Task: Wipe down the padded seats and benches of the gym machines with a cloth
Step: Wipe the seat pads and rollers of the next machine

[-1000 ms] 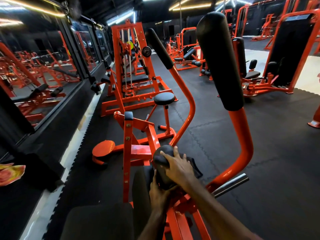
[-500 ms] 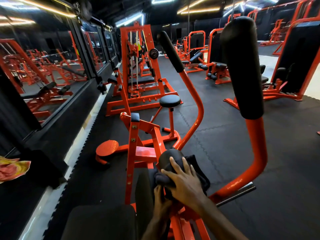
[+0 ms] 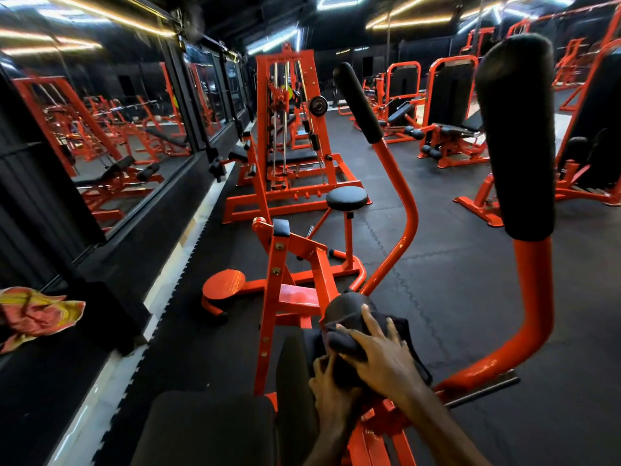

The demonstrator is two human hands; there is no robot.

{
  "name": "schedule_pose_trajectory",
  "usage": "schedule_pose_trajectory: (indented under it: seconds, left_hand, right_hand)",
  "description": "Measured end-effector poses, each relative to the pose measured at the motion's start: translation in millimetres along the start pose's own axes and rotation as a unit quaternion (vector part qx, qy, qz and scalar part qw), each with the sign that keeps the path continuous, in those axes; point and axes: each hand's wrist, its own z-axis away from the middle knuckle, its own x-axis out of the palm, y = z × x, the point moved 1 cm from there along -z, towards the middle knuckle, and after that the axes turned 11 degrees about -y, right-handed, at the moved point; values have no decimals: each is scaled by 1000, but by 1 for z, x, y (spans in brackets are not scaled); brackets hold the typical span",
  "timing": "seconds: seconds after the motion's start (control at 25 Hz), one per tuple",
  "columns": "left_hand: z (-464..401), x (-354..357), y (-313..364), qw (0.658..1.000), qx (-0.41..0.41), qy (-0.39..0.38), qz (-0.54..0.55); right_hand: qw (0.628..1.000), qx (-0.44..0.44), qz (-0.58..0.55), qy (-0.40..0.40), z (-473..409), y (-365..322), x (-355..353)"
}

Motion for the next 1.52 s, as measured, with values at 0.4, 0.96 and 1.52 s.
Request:
schedule_pose_trajectory:
  seconds: [0.4,0.96,1.52]
  left_hand:
    - [8,-16,1,938,36,-81,336]
    - [-2,0,0,979,51,19,195]
    - [8,-18,-2,975,61,-32,210]
  right_hand:
    - [999,43,-5,18,-53,-16,-30]
    - [999,28,39,20,-38,-22,-18]
    - [997,25,54,48,-36,-26,-18]
